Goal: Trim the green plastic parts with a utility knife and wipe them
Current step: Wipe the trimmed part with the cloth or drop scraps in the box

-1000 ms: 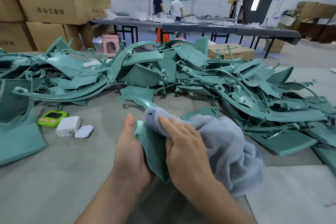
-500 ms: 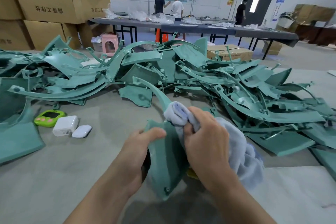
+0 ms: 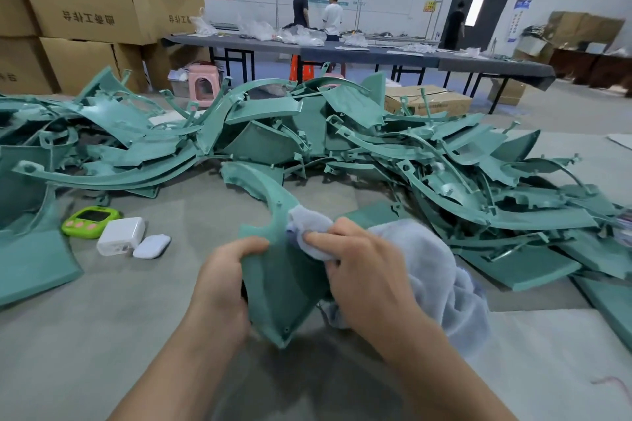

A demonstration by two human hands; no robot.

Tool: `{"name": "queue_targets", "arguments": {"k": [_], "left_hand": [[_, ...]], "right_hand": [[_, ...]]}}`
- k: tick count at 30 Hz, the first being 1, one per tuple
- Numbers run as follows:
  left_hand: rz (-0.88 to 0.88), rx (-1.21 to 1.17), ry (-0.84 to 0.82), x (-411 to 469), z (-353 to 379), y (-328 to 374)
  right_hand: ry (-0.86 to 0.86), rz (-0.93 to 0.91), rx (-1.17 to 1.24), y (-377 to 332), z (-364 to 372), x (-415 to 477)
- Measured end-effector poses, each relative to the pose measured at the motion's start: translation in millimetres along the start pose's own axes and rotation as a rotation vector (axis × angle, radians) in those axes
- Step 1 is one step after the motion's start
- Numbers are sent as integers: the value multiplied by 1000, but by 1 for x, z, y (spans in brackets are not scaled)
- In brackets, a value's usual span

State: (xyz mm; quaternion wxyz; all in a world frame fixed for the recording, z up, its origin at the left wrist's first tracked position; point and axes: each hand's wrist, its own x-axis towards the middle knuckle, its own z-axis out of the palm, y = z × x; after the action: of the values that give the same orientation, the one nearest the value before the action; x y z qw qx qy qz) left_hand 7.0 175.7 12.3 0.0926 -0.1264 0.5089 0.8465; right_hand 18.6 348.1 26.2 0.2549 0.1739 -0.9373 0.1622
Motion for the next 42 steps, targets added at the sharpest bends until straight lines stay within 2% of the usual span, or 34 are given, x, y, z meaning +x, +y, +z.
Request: {"name": "queue_targets", "arguments": {"k": [2, 5, 6, 8, 10, 11, 12, 13, 16, 18, 19, 22, 25, 26, 27, 29, 30, 31, 32, 34, 35, 36, 38, 39, 40, 42], "left_hand": [[-9, -72, 54, 2, -4, 5], [54, -134, 95, 4, -12, 17], [62, -158, 89, 5, -16, 19], [40, -168, 73, 7, -20, 19], [1, -157, 41, 6, -20, 16], [-17, -148, 17, 5, -19, 15], [-34, -137, -13, 4, -19, 14], [-47, -128, -42, 3, -19, 13], [-66, -110, -112, 4, -21, 12], [-50, -71, -115, 2, -19, 15], [-23, -33, -108, 0, -17, 16], [96, 65, -126, -7, -8, 13], [113, 105, -368, -23, 6, 15], [140, 149, -420, -28, 15, 17], [202, 225, -383, -32, 26, 18], [416, 477, -157, -43, 51, 22], [539, 624, -86, -53, 64, 23], [626, 775, -117, -65, 76, 23], [653, 906, -244, -78, 87, 19], [586, 1075, -546, -97, 100, 4], [565, 1098, -611, -105, 105, -2], [542, 1032, -616, -109, 108, -5], [557, 925, -447, -116, 118, -12], [569, 958, -357, -120, 125, -15], [535, 969, -336, -125, 133, -21], [373, 860, -476, -134, 151, -37]], "right_hand": [[-129, 123, -121, 9, -4, 3], [-198, 426, -171, 26, -15, 5], [-193, 497, -180, 31, -17, 5], [-51, 455, -282, 36, -15, 0], [238, 287, -105, 22, -14, -3], [316, 212, 47, 12, -13, -4], [317, 164, 180, 1, -12, -5], [249, 184, 295, -9, -8, -6], [-83, 413, 675, -23, 6, -5], [-189, 564, 1014, -20, 9, -2], [-217, 635, 1102, -18, 8, 0], [-172, 760, 1224, -15, -5, 1], [-112, 802, 1329, -9, -27, -2], [-52, 796, 1272, -4, -36, -6], [27, 775, 1120, 1, -43, -10], [130, 721, 855, 4, -63, -20], [90, 661, 998, -2, -73, -25], [34, 619, 1219, -11, -81, -29], [-11, 643, 1410, -15, -84, -35], [57, 775, 1591, -16, -91, -50], [153, 827, 1607, -13, -98, -61], [238, 871, 1618, -6, -105, -74], [344, 949, 1601, 11, -125, -103], [359, 983, 1590, 20, -136, -120], [347, 1000, 1594, 27, -145, -139], [282, 984, 1647, 34, -166, -179]]}}
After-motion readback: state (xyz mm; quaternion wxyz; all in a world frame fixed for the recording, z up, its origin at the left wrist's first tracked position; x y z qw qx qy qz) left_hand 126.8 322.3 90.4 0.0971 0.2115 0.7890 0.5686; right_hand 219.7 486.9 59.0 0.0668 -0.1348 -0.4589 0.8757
